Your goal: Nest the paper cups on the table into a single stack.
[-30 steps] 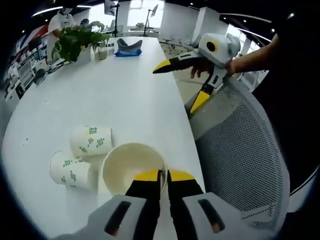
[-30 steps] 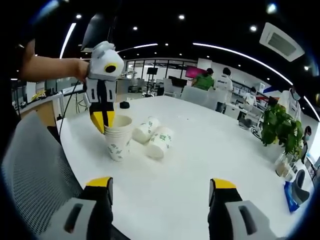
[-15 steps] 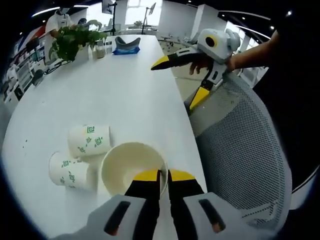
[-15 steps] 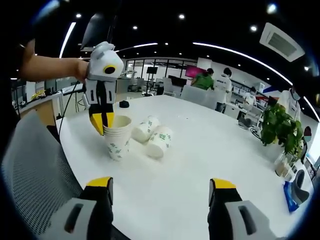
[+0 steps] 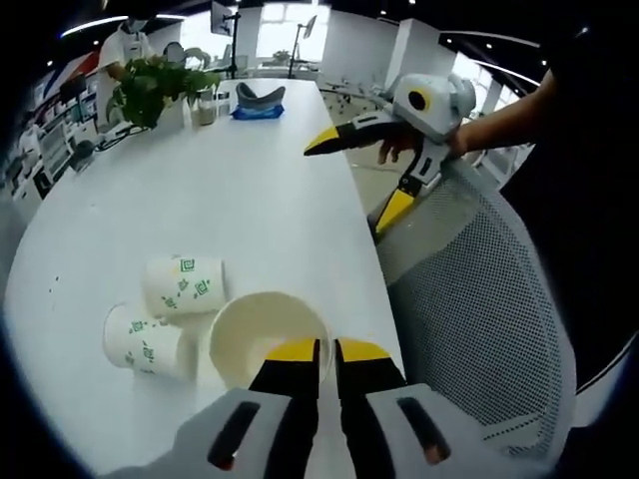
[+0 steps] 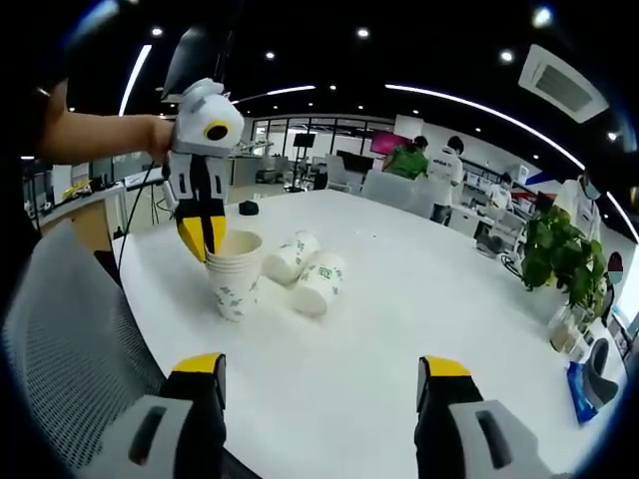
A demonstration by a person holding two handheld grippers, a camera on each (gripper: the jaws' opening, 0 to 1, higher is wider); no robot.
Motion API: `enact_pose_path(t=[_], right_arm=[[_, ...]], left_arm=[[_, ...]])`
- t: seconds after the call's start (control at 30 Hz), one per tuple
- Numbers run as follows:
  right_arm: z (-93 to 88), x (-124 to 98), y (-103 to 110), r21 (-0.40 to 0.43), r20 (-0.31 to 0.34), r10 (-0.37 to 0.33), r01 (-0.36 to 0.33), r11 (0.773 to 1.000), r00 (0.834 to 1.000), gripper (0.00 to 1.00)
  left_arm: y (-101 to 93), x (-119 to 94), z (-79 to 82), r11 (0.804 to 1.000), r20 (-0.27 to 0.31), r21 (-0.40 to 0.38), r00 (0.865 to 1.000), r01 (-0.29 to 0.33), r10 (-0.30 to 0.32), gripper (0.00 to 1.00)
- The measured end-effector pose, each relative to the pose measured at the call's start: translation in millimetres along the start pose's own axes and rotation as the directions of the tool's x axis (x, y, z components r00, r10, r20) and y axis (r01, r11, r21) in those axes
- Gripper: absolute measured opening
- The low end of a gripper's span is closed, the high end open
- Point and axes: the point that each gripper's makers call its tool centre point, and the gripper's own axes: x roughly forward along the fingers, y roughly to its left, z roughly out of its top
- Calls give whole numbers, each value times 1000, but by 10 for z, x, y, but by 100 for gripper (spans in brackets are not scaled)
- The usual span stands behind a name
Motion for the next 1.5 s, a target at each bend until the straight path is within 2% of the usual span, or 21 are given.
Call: enact_pose_path(t=[0.17,0.37,0.57,0.83,1.0,1.07,1.3,1.5], right_arm=[[3,1,9,0,0,3,-3,1000,1000,79],[5,3,16,2,-1,7,-7,1000,1000,79],[0,4,19,2,-3,9,-9,1000,1000,79],[-15,3,-11,23,-15,-8,9,1000,1000,79],[-28,8,-21,42,-21,-6,7,999,1000,79],[-24,9,-13,58,-22,1,0,998,1000,80],[-7,43,-26,84,-37,23,-19,996,999,80],[147,166,-104,80,-32,36,-33,996,999,78]], left_arm=[[62,-110,39,1000,26,2,1000,-12,12,6],[113,-248,172,999,78,-2,996,-43,43,8],[248,-383,197,995,97,-28,990,-98,100,10],[284,-489,200,986,128,-53,979,-155,161,15],[314,-578,269,975,201,-90,955,-205,219,24],[313,-600,275,972,214,-99,949,-214,231,27],[444,-778,260,942,300,-167,895,-292,331,38],[477,-927,171,908,340,-228,845,-351,412,44]])
